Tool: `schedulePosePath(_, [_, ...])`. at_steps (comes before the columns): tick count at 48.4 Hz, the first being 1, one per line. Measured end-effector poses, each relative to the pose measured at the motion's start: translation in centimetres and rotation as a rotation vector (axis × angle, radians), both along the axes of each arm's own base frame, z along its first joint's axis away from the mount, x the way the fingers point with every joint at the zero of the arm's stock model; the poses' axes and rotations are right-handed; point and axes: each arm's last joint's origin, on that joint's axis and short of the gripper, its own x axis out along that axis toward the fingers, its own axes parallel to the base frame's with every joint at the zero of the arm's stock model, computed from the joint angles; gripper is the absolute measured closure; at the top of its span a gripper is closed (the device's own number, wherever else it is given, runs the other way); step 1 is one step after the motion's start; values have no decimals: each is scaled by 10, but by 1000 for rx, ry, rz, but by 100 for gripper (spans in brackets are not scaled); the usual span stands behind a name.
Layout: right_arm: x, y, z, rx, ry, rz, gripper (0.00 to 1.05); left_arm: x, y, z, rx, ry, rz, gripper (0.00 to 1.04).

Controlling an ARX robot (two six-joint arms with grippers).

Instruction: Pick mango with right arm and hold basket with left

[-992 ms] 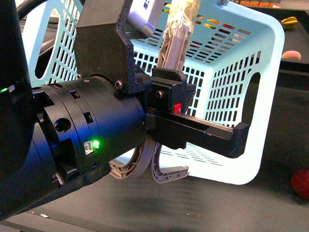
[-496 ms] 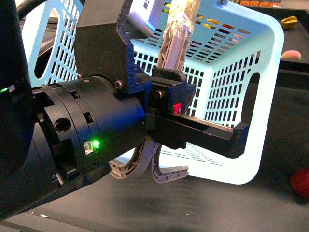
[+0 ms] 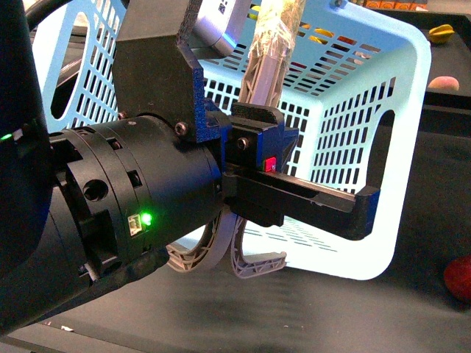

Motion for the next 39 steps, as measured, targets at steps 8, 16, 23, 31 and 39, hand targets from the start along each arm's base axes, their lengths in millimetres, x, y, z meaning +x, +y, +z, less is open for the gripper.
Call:
schedulePosePath(8, [3, -2, -11, -4, 13, 1, 8, 0, 0, 0, 0, 0, 0, 99])
schedulePosePath(16, [7, -1, -22, -8, 34, 5, 8, 0, 0, 0, 0, 0, 0, 99])
schedulePosePath(23, [8, 1, -29, -4, 48, 16, 8, 0, 0, 0, 0, 0, 0, 99])
schedulePosePath(31, [8, 1, -36, -3, 60, 16, 8, 0, 0, 0, 0, 0, 0, 99])
schedulePosePath(39, [7, 2, -40, 0, 75, 23, 9, 0, 0, 0, 0, 0, 0, 99])
